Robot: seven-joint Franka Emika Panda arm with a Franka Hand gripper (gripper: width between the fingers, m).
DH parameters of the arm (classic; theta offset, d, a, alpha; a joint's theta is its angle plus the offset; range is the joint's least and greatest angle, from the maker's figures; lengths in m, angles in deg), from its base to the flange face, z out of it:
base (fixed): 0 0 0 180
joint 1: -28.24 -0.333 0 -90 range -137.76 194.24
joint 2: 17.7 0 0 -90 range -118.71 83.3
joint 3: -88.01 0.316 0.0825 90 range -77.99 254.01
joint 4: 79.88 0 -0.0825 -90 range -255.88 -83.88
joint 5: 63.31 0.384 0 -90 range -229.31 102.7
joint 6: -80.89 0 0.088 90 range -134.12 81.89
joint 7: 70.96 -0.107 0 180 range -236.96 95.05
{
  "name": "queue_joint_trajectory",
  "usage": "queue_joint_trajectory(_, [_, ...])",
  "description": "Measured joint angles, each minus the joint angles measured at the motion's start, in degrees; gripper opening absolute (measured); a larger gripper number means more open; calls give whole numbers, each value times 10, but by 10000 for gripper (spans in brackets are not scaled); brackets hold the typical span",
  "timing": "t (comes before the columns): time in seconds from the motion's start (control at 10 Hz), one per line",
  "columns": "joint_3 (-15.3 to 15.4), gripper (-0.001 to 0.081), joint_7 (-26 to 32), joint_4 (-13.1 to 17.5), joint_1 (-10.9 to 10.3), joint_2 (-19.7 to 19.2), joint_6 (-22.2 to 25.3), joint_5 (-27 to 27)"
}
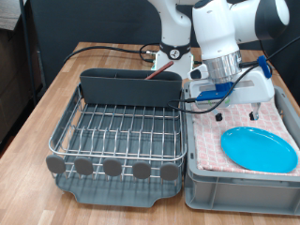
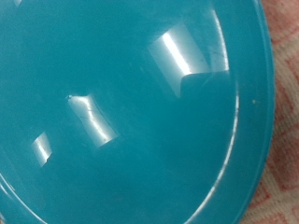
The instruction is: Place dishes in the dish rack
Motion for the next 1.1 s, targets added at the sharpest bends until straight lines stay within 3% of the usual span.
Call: queue_joint_trajectory(1.1, [3, 802, 48, 41, 1, -52, -9, 43])
